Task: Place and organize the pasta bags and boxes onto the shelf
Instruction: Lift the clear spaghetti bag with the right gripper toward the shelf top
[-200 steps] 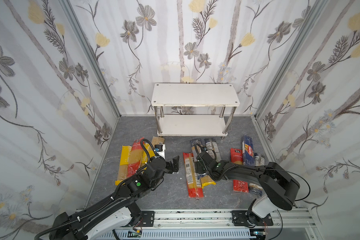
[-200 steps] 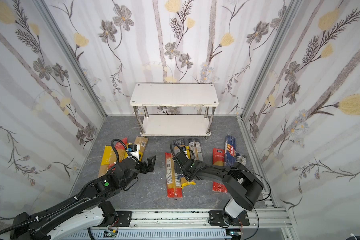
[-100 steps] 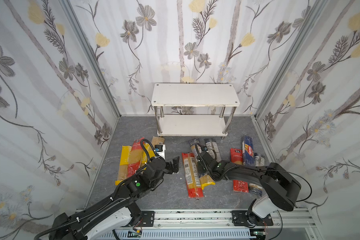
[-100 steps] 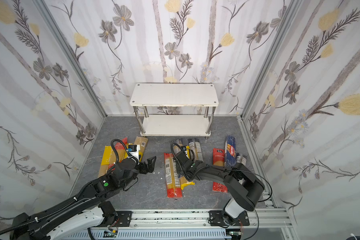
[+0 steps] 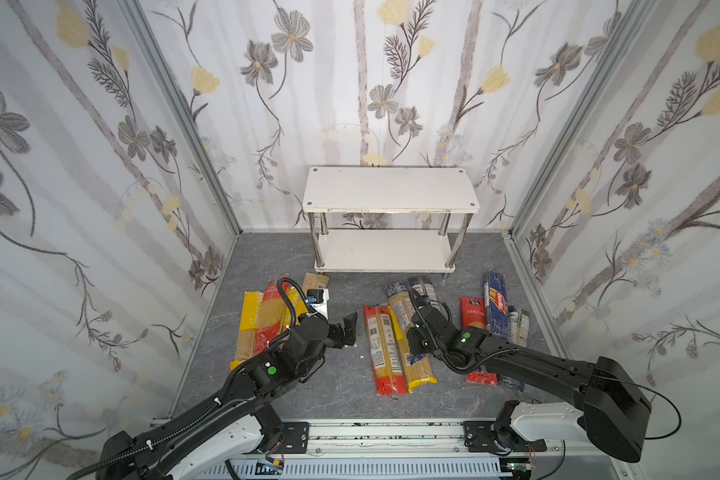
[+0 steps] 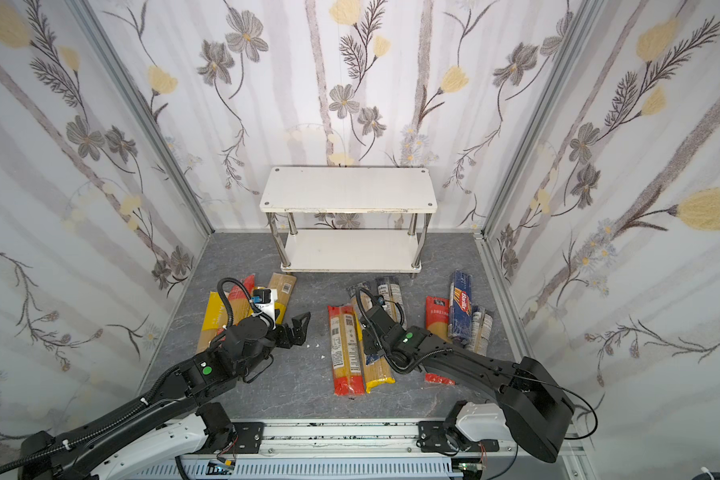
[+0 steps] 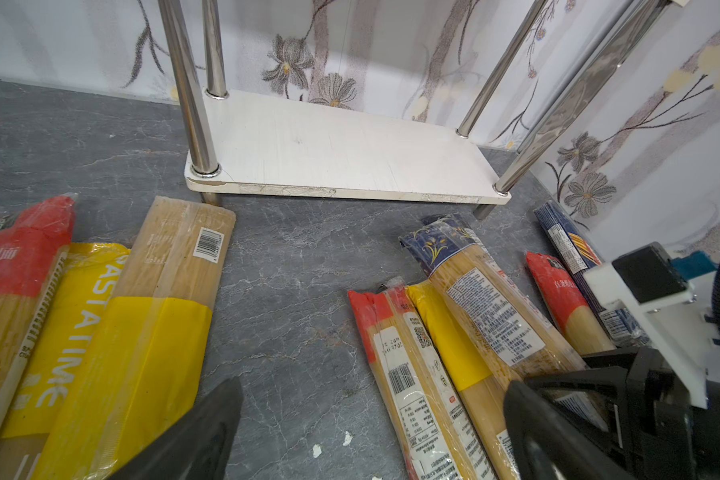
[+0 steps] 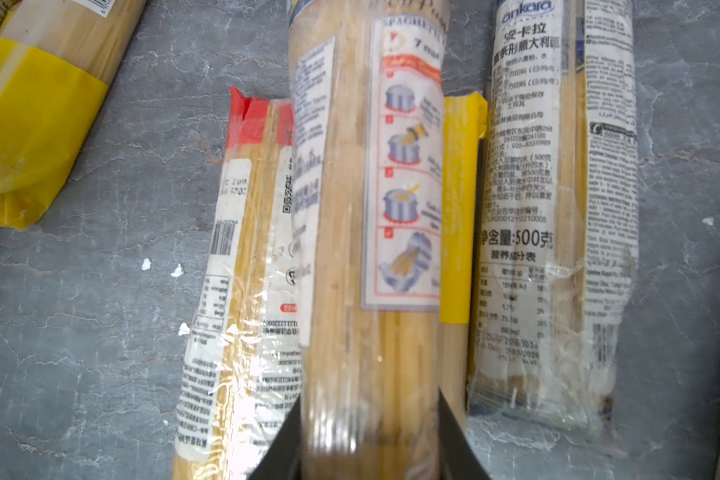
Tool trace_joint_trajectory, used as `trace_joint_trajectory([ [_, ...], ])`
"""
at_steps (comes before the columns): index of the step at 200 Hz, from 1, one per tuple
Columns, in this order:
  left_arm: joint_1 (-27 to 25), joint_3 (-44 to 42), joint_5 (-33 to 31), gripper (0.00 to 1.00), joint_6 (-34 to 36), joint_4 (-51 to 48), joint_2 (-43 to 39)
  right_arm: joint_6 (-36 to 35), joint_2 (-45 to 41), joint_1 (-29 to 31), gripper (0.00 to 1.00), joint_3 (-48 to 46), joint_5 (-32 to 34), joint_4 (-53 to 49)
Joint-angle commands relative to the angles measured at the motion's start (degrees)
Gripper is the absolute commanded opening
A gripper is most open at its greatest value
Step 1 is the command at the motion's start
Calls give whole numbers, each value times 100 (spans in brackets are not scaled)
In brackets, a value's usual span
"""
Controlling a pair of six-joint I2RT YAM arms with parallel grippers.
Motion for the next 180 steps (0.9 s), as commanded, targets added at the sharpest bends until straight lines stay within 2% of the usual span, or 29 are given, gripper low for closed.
trace_joint_trajectory([
  [1, 10, 56, -1, 100, -45, -7, -25, 61, -327, 3, 19, 35, 204, 142],
  [20, 1, 78, 19, 100, -31, -16, -31, 30, -816, 2, 19, 68, 202, -202],
  [58, 11, 186, -60, 100, 43, -16, 52, -194, -2031, 5, 20, 754, 584, -1155],
  [85, 9, 429, -18, 100, 121, -9, 245, -385, -2539, -20, 21, 1249, 819, -1483],
  [139, 7, 1749, 310, 100, 593, -17, 1043, -808, -2278, -275, 21, 2603, 998, -1798],
  [180, 14, 2916, 537, 100, 961, -34, 1711, -1393, -1644, -1313, 22, 3786, 578, -1847],
])
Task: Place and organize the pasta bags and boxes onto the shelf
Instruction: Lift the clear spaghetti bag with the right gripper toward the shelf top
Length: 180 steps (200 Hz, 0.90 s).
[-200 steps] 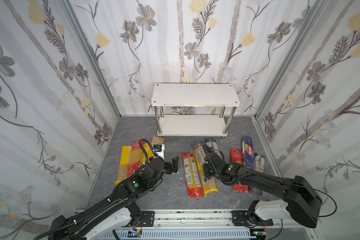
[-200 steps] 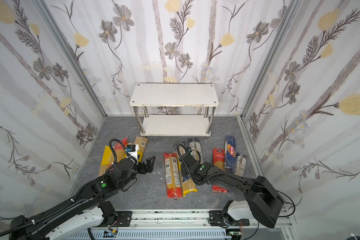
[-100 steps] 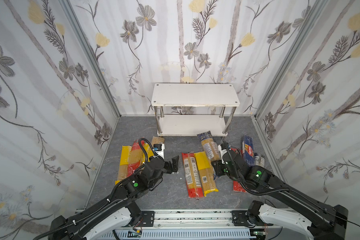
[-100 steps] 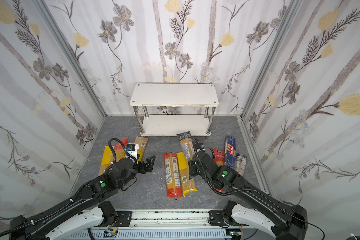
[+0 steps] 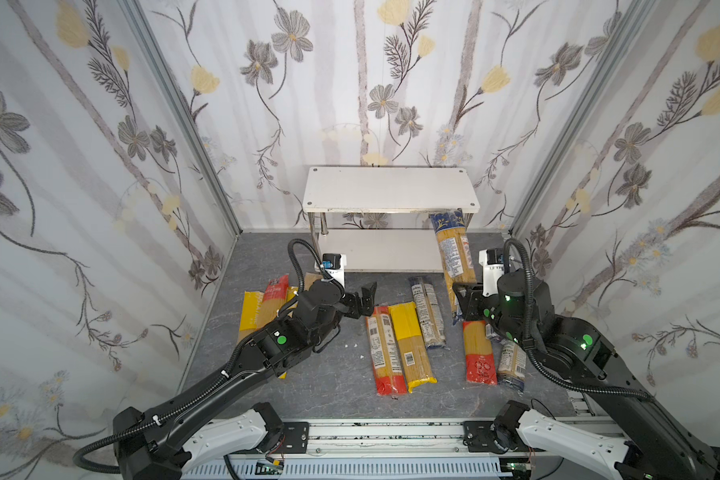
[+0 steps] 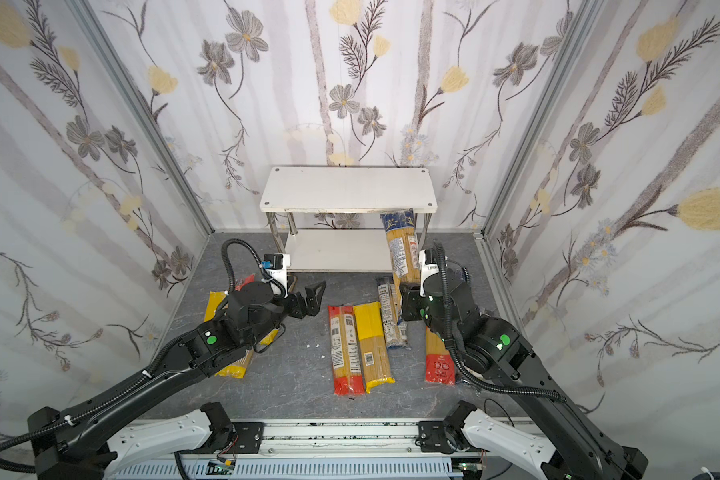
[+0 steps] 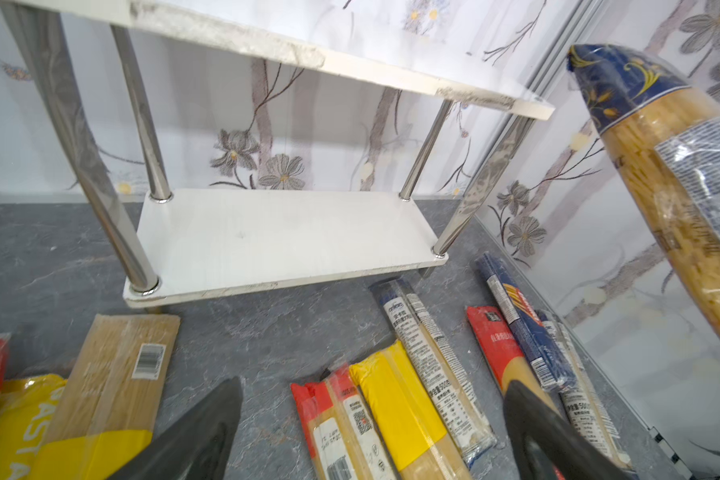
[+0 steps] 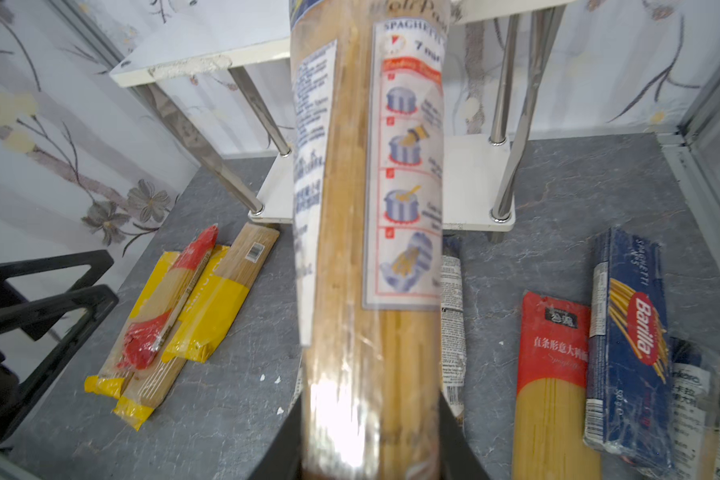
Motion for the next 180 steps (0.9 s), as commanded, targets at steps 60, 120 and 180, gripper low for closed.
trace_joint_trajectory([
  [60, 2, 1475, 406, 100, 586, 91, 1142, -1191, 1986, -1690, 23, 2565, -873, 585],
  [120, 10, 1526, 380, 100, 781, 92, 1441, -1444, 4326, -2570, 23, 5132, -1744, 244],
  [180, 6, 1296, 217, 100, 801, 91, 1355, -1286, 5593, -3148, 24, 6210, -2435, 270],
])
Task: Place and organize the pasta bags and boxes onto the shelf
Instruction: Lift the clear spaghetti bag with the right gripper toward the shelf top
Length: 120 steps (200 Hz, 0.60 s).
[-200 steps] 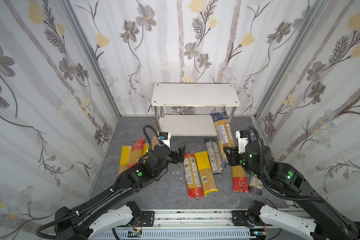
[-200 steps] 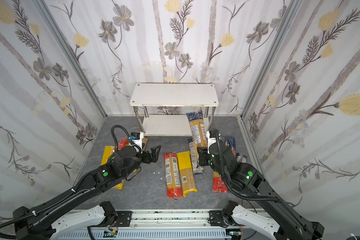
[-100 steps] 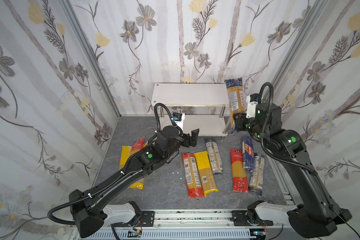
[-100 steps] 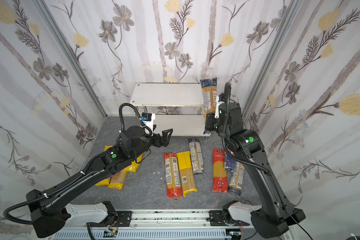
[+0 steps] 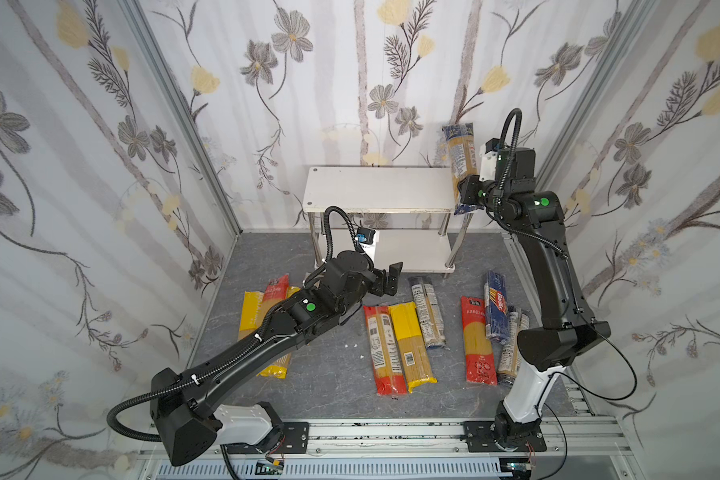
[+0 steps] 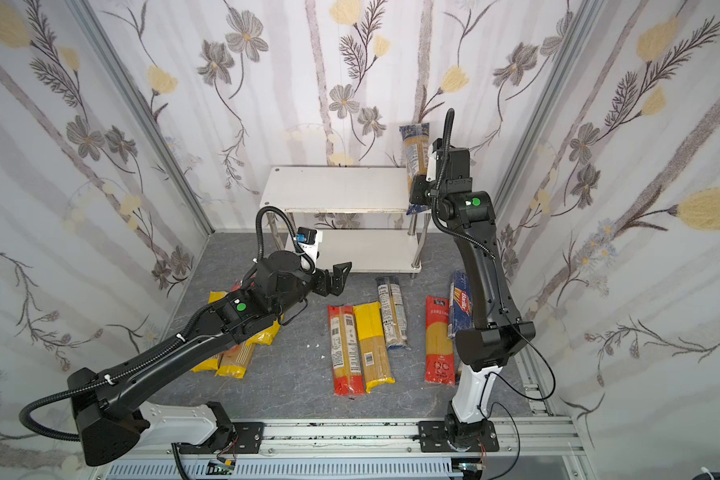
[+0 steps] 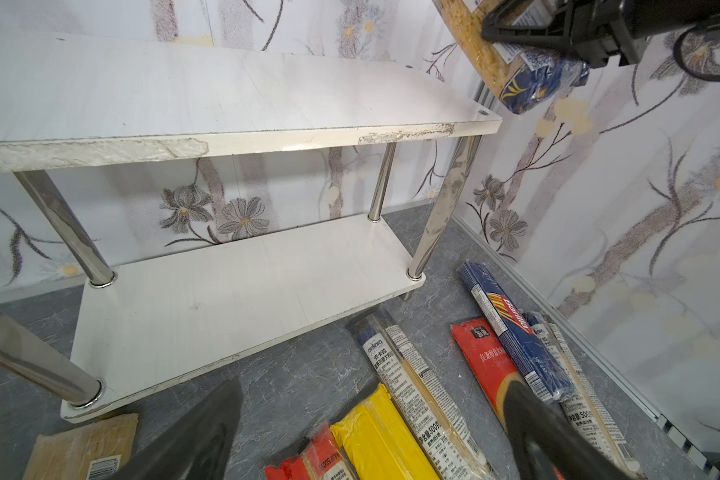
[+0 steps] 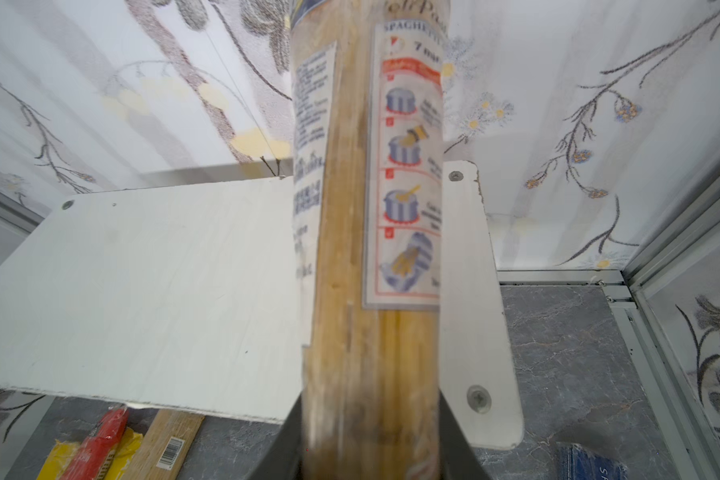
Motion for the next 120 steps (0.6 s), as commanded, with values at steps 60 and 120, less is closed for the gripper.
trace_joint_trajectory([
  [60, -1, -139, -350, 100, 129, 115, -53, 101, 461, -283, 27, 165, -650, 887],
  [120, 3, -253, -534, 100, 90, 124, -153, 256, 636, -336, 44, 163, -541, 829],
])
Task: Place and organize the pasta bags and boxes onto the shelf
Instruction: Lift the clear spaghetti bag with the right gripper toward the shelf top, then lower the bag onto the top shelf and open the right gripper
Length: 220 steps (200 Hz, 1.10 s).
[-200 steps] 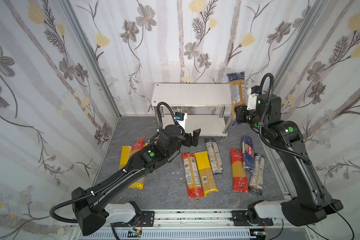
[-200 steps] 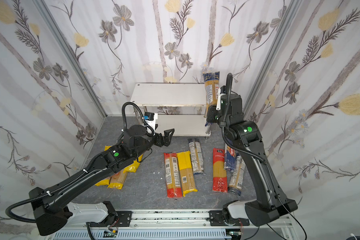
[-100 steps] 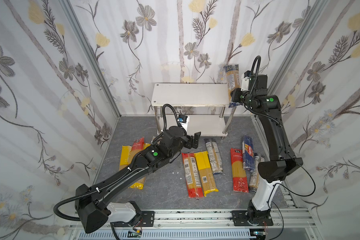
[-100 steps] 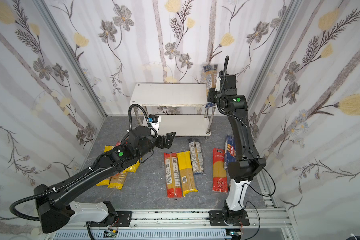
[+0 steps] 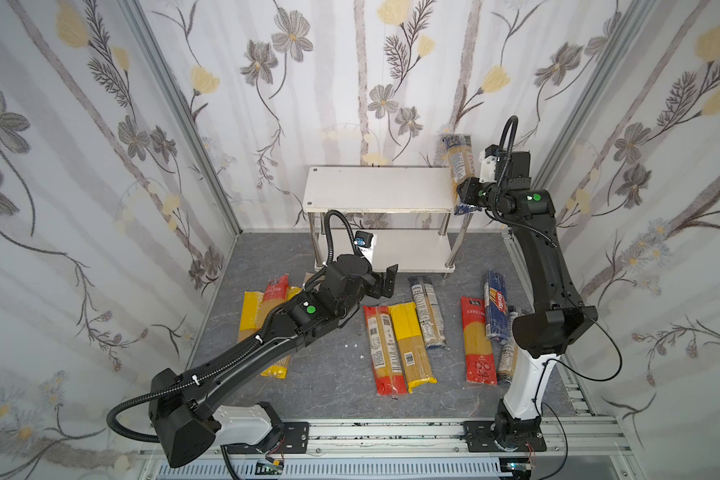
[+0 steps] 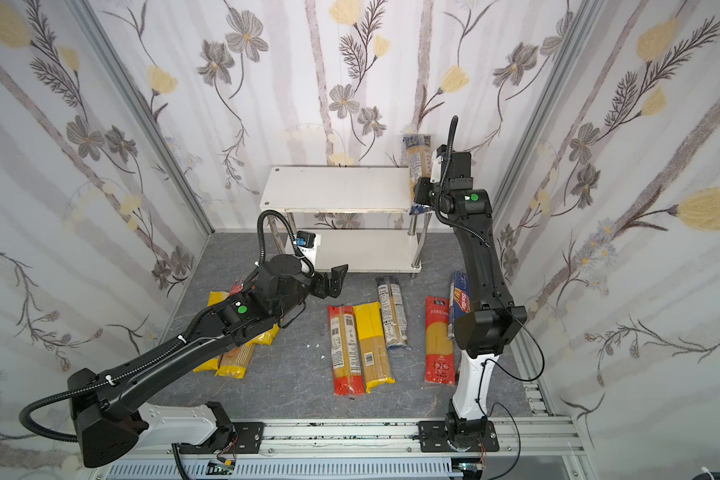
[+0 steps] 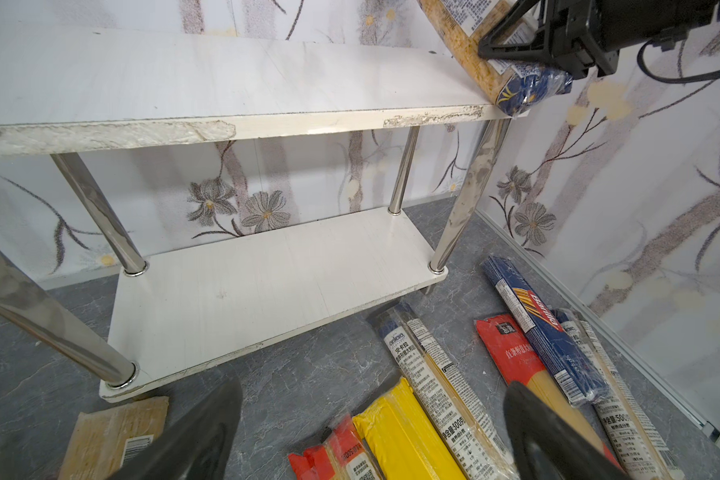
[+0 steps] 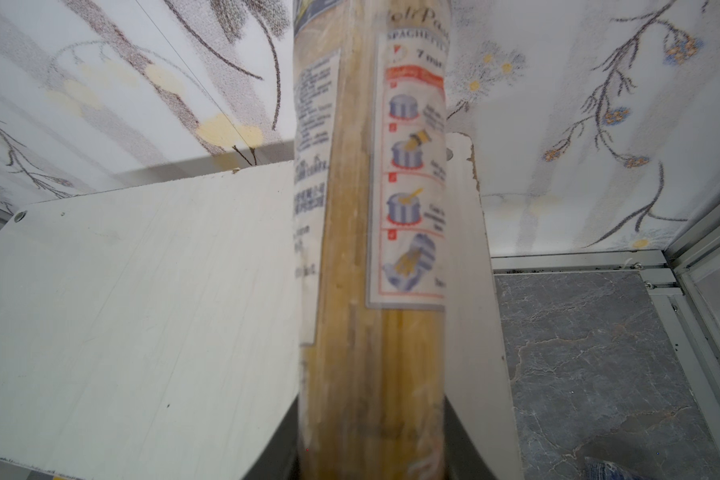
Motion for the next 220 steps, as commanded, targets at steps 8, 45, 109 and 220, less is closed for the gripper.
trace_joint_trajectory([
  [8, 3, -76, -234, 100, 2, 124, -109, 92, 91, -16, 46, 62, 57, 626],
  [45, 6, -175, -264, 100, 12, 124, -138, 140, 132, -9, 56, 53, 63, 470],
  [109, 2, -331, -390, 100, -65, 124, -486, 71, -167, 0, 87, 36, 248, 376],
  [220, -7, -1394, -142, 100, -874, 133, -1525, 60, -3043, 489, 96, -3254, 1163, 702],
])
